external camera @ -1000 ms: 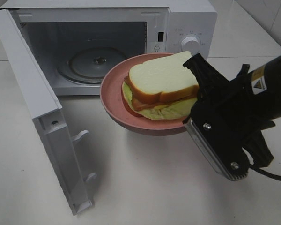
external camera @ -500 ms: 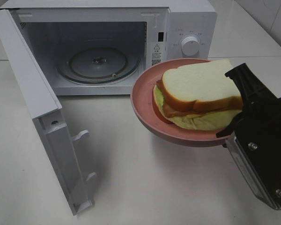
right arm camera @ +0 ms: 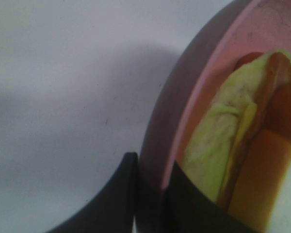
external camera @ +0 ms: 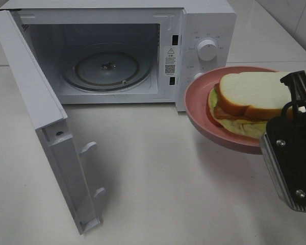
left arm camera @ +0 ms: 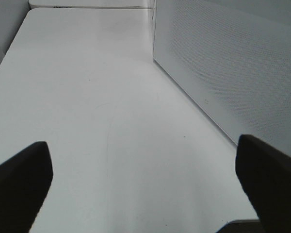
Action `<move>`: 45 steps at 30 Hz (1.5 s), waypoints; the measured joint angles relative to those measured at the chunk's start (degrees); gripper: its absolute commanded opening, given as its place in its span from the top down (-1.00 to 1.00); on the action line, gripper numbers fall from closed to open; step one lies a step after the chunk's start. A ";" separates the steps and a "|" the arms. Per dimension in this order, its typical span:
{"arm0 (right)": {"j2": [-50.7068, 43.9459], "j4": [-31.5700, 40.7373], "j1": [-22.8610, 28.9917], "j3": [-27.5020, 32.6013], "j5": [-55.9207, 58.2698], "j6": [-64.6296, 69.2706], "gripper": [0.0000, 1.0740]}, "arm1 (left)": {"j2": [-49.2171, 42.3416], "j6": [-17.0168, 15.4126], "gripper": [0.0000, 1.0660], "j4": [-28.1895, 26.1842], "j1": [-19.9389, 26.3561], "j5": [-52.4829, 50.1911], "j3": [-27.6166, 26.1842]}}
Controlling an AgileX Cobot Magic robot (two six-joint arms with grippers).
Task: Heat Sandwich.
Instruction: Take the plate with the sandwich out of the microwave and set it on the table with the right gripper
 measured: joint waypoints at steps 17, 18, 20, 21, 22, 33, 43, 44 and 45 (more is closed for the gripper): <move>-0.06 -15.53 0.00 0.00 10.03 41.20 1.00 | 0.00 0.00 -0.83 0.00 0.00 0.00 0.00; -0.06 -15.58 0.00 0.00 10.49 42.46 1.00 | 0.00 0.00 -0.83 0.00 0.00 0.00 0.00; -0.06 -15.58 0.00 0.00 10.89 44.06 1.00 | 0.00 0.00 -0.83 0.00 0.00 0.00 0.00; -0.06 -15.58 0.00 0.00 11.34 45.32 1.00 | 0.00 0.00 -0.83 0.00 0.00 0.00 0.00; -0.06 -15.58 0.00 0.00 12.26 48.87 1.00 | 0.00 0.00 -0.83 0.00 0.00 0.00 0.00; 0.06 -21.54 0.00 0.00 16.10 64.69 1.00 | 0.00 0.00 -0.83 0.00 0.00 0.00 0.00; 10.94 -25.32 0.00 -0.40 15.64 74.54 1.00 | 0.00 0.00 -0.83 0.00 0.00 0.00 0.00; 12.15 -25.50 -0.11 -0.80 15.64 75.75 1.00 | 0.00 0.00 -0.83 0.00 0.00 0.00 0.00; 13.41 -25.78 -0.57 -1.32 15.58 76.78 1.00 | 0.00 0.00 -0.83 0.00 0.00 0.00 0.00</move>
